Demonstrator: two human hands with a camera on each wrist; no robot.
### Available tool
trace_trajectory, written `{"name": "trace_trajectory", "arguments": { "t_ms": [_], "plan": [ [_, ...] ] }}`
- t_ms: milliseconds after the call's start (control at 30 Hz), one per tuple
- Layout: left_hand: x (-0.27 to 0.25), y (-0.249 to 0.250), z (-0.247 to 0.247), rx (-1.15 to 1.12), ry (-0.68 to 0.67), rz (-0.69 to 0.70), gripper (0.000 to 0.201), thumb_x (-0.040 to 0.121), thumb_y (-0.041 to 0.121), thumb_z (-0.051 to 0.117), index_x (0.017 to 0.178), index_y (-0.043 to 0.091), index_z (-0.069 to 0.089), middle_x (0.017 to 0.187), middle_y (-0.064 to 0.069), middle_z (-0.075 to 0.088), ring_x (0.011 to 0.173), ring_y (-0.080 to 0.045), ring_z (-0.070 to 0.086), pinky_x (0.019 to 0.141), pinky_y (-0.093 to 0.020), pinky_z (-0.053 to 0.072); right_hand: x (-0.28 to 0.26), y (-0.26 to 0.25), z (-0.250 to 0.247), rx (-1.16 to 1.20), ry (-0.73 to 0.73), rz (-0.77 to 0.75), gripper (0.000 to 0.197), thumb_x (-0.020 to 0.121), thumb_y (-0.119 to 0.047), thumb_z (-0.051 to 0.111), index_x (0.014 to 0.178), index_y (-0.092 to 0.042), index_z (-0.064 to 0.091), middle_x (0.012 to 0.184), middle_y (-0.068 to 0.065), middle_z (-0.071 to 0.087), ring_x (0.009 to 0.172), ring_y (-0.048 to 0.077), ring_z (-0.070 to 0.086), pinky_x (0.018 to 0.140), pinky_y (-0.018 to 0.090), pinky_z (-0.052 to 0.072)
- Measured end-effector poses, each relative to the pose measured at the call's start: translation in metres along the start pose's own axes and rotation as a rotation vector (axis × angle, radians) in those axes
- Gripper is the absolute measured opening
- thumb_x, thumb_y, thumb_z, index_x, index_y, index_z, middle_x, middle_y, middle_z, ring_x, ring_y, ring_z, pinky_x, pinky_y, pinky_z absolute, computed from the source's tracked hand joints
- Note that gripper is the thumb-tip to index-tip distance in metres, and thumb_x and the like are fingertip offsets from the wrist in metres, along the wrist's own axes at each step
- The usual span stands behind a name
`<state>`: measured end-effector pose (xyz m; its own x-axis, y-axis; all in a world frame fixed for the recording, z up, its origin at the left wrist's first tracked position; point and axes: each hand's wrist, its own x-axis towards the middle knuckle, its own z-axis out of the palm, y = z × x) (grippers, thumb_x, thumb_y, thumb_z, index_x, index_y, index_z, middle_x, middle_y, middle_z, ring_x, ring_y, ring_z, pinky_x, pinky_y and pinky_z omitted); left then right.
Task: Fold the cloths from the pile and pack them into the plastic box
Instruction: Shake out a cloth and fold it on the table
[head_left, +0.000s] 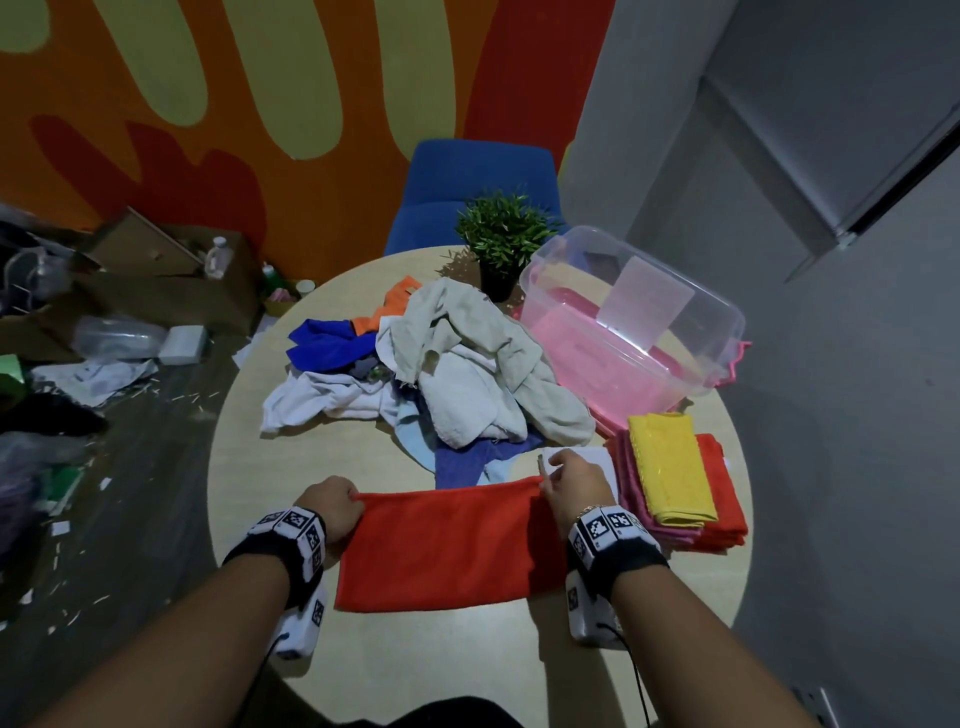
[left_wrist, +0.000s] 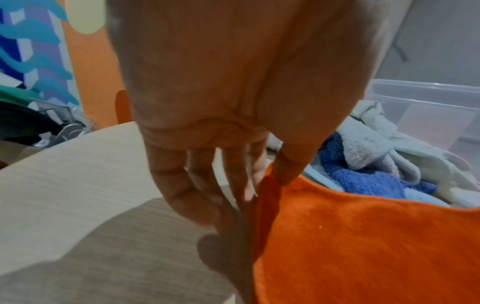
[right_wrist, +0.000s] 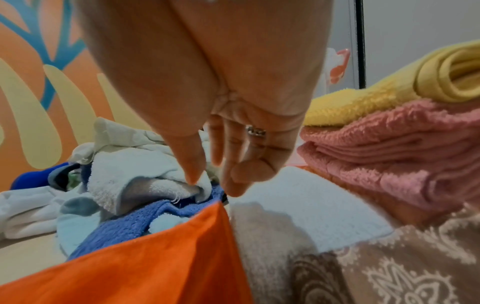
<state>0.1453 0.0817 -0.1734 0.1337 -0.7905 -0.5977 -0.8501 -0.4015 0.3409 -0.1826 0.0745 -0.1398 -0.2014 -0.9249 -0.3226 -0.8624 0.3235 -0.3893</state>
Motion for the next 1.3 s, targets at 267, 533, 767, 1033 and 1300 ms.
{"name": "trace_trajectory", "arguments": {
  "t_ms": [267, 533, 767, 1033, 1300],
  "plan": [
    [0.004, 0.03, 0.013, -0.017, 0.131, 0.169, 0.012, 0.089, 0.017, 0.058, 0.096, 0.02, 0.068, 0.108, -0.006, 0.068, 0.101, -0.028, 0.063, 0.089, -0.034, 0.051, -0.036, 0.011, 0.014, -0.42, -0.359, 0.075, 0.047, 0.08, -0.049, 0.074, 0.11, -0.016, 0.062, 0.109, 0.004, 0.068, 0.098, 0.022, 0.066, 0.075, 0.03, 0.048],
    [-0.021, 0.084, 0.042, 0.028, 0.076, 0.534, 0.021, 0.092, 0.014, 0.052, 0.102, 0.025, 0.067, 0.107, 0.0, 0.063, 0.103, -0.022, 0.059, 0.092, -0.034, 0.047, -0.053, 0.014, 0.04, -0.465, -0.242, 0.02, 0.022, 0.094, -0.018, 0.05, 0.112, -0.013, 0.061, 0.112, 0.009, 0.063, 0.102, 0.028, 0.065, 0.083, 0.036, 0.051],
    [-0.039, 0.113, 0.05, 0.126, 0.013, 0.695, 0.047, 0.092, 0.008, 0.053, 0.132, 0.033, 0.049, 0.129, 0.005, 0.053, 0.118, -0.022, 0.045, 0.101, -0.039, 0.042, -0.059, 0.017, 0.036, -0.507, -0.303, -0.042, 0.026, 0.096, -0.022, 0.049, 0.117, -0.012, 0.06, 0.116, 0.012, 0.064, 0.105, 0.031, 0.064, 0.086, 0.038, 0.052],
    [-0.067, 0.153, 0.056, 0.505, -0.132, 0.921, 0.065, 0.09, 0.003, 0.05, 0.141, 0.041, 0.039, 0.153, 0.016, 0.034, 0.136, -0.026, 0.026, 0.101, -0.05, 0.03, -0.066, 0.007, 0.009, -0.416, -0.363, -0.231, 0.041, 0.094, -0.02, 0.056, 0.132, -0.004, 0.051, 0.123, 0.018, 0.063, 0.113, 0.034, 0.062, 0.094, 0.038, 0.045],
    [-0.058, 0.156, 0.041, 0.51, -0.223, 0.946, 0.056, 0.092, 0.018, 0.055, 0.141, 0.042, 0.042, 0.16, 0.025, 0.022, 0.149, -0.026, 0.01, 0.107, -0.054, 0.019, -0.078, 0.002, -0.034, -0.028, -0.36, -0.41, 0.01, 0.078, -0.017, 0.07, 0.086, -0.018, 0.076, 0.082, -0.001, 0.068, 0.077, 0.016, 0.059, 0.071, 0.026, 0.045]
  ]
}}
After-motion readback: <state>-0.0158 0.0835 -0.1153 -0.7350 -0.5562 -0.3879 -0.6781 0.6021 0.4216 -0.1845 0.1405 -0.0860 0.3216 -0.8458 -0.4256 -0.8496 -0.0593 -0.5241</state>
